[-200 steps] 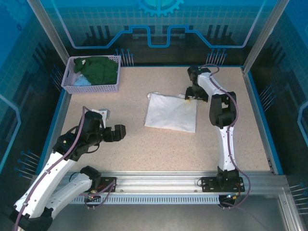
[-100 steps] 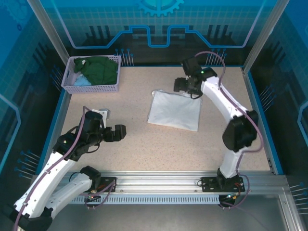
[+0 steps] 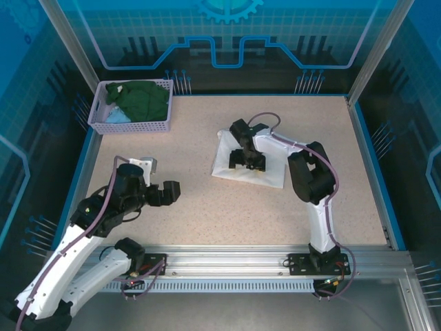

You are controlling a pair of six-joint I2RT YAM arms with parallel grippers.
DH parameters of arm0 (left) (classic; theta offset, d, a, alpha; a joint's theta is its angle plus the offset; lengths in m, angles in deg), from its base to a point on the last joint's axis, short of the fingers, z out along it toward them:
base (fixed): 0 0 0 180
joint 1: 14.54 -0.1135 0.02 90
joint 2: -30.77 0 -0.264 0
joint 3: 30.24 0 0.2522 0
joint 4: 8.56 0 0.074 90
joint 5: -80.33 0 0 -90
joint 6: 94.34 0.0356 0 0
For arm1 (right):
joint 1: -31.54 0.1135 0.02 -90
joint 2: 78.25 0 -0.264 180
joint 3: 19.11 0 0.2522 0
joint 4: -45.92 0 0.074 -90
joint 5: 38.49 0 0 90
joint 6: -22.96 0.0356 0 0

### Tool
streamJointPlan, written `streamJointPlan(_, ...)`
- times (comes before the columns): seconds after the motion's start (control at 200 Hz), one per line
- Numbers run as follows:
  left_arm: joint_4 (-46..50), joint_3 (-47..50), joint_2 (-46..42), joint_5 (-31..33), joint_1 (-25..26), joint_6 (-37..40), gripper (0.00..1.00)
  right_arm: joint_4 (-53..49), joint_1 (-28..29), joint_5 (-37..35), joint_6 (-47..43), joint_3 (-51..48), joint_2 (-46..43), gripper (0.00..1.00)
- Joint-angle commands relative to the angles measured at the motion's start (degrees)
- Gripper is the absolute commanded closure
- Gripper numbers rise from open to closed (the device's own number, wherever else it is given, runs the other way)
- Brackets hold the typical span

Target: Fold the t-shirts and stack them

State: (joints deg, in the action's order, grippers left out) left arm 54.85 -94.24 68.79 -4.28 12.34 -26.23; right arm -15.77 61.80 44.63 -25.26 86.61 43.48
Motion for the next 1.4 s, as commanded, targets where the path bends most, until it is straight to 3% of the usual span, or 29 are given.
streamJointPlan(0.0, -0.4, 0.7, -1.1, 1.5, 0.6, 1.5, 0.01, -2.7, -4.2, -0.2, -1.4, 0.5, 3.3, 0.11)
streamJointPlan(0.505, -0.5, 0.7, -0.5, 2.2, 0.7, 1.3, 0.01, -14.2, -22.2, -8.9, -14.4, 15.4, 9.7, 0.14)
streamJointPlan(0.78, -0.2, 0.4, 2.1, 2.3, 0.6, 1.3, 0.01, -21.7, -27.6, -13.9, -21.8, 30.9, 19.9, 0.15)
streamJointPlan(1.13, 0.4, 0.2, 3.6, 3.6, 0.6, 1.0, 0.01, -24.1, -31.9, -22.3, -26.9, 45.6, 29.2, 0.15)
streamJointPlan(1.396, 0.9, 0.0, 5.0, 4.2, 0.6, 0.6, 0.01, -21.9, -35.5, -21.3, -30.3, 51.7, 32.8, 0.15)
